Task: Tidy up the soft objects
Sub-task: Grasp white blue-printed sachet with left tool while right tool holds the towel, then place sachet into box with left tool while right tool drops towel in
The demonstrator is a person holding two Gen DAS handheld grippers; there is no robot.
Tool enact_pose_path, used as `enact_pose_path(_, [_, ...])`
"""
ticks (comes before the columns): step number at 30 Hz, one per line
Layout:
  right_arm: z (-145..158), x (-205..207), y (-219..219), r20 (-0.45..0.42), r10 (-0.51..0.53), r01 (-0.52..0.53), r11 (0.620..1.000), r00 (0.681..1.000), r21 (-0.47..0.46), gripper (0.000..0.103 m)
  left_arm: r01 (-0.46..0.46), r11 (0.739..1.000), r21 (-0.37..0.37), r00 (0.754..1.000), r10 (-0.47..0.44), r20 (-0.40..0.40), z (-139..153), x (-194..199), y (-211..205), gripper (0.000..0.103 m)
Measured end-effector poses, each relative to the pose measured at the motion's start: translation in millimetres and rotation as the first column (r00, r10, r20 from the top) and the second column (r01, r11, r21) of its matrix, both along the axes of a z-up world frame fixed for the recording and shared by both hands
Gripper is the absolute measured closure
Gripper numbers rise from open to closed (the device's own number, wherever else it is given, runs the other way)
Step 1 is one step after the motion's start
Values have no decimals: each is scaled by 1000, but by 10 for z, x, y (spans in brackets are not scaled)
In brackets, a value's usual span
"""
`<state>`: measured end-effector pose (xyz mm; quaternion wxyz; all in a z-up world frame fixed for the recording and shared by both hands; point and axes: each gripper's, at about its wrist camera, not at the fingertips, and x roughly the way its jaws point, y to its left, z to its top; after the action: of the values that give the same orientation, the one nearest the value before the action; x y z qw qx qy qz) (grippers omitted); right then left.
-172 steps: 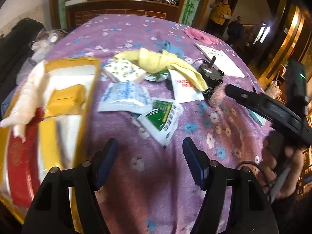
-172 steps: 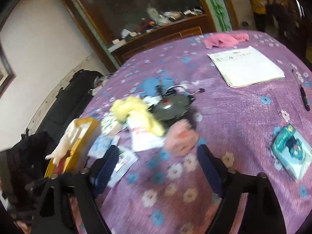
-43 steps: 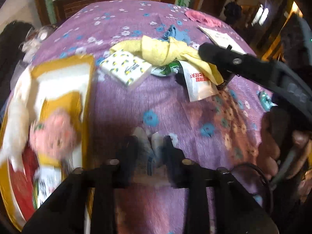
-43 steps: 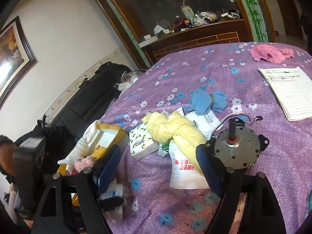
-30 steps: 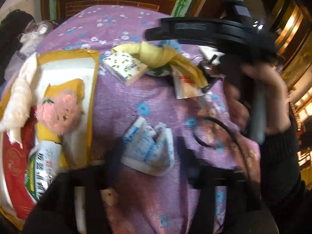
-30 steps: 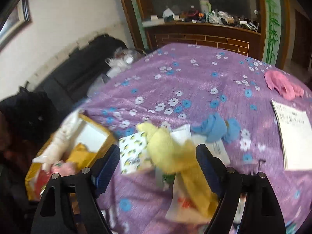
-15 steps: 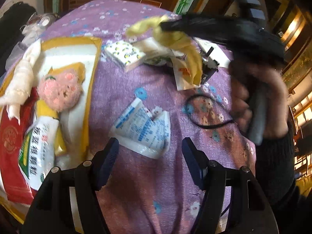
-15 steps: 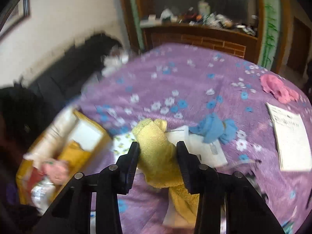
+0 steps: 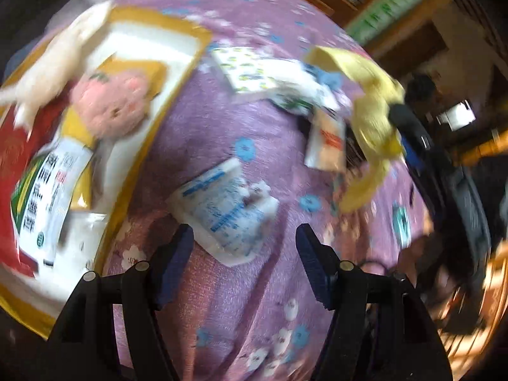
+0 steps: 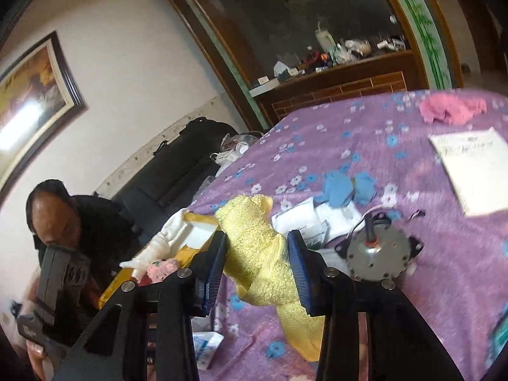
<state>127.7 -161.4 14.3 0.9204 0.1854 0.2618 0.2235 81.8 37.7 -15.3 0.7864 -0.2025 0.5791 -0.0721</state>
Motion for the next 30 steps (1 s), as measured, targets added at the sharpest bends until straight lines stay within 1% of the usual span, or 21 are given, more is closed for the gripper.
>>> enact_pose_path(2, [16,37,16,1,-8,8,1000,1000,-30,64,-57,998,37,998,58,-26,-59,84,-41,37])
enact_pose_path(4, [44,8,40,10,-14,15,999,1000,-43,64,-85,996,40,996,86,-31,-106,173,-116,37])
enact_pose_path(6, [102,-30,90,24,-6,7,999,1000,-51,63,-122,992,42,990,125,-70,-239,291,-115,37])
enact_pose_path(7, [121,-46,127,34,-8,10,998,999,-62,63,-138,990,43,988,140,-66,-257,321,-108,38])
enact_pose_path(8, [127,-55,136,40,-15,18,997,999,-76,63,-142,988,63,988,145,-47,-239,328,-109,41])
enact_pose_path(10, [139,-100,135,42,-24,28,996,999,-80,63,-126,989,72,991,128,-34,-240,302,-132,54])
enact_pose_path(12, [118,-98,105,23,-33,35,997,999,-72,63,-81,994,70,997,82,-8,-227,241,-179,59])
enact_pose_path(13, [112,-105,88,13,-36,36,997,999,-64,63,-52,996,77,999,51,10,-221,198,-195,59])
enact_pose_path(14, [107,-106,75,7,-35,35,998,999,-59,63,12,993,120,999,-18,44,-206,148,-286,59])
enact_pose_path(15, [98,-95,73,0,-34,34,998,999,-58,63,52,987,155,995,-64,72,-186,96,-358,59])
enact_pose_path(17, [95,-87,78,-9,-34,33,998,999,-61,63,99,974,204,985,-125,117,-161,41,-448,57])
enact_pose_path(19, [111,-101,102,-9,-30,29,997,1000,-68,63,145,953,267,974,-185,133,-186,-7,-530,57])
enact_pose_path(21, [117,-103,129,-6,-26,25,996,1000,-81,63,168,937,305,964,-221,147,-196,-49,-547,61])
enact_pose_path(23, [96,-79,134,-11,-23,22,996,1000,-85,63,179,942,284,960,-231,160,-190,-59,-523,65])
enact_pose_path(24, [92,-78,137,-14,-24,23,996,1000,-87,63,185,952,243,960,-228,163,-180,-72,-456,65])
enact_pose_path(26, [78,-58,136,-19,-27,26,996,999,-91,63,188,963,192,962,-221,162,-186,-89,-395,66])
enact_pose_path(28, [75,-50,135,-17,-24,22,995,1000,-93,63,194,969,153,960,-219,174,-132,-147,-303,66])
enact_pose_path(30, [68,-49,143,-20,-21,19,995,1000,-97,63,204,974,95,955,-219,199,-58,-182,-237,66])
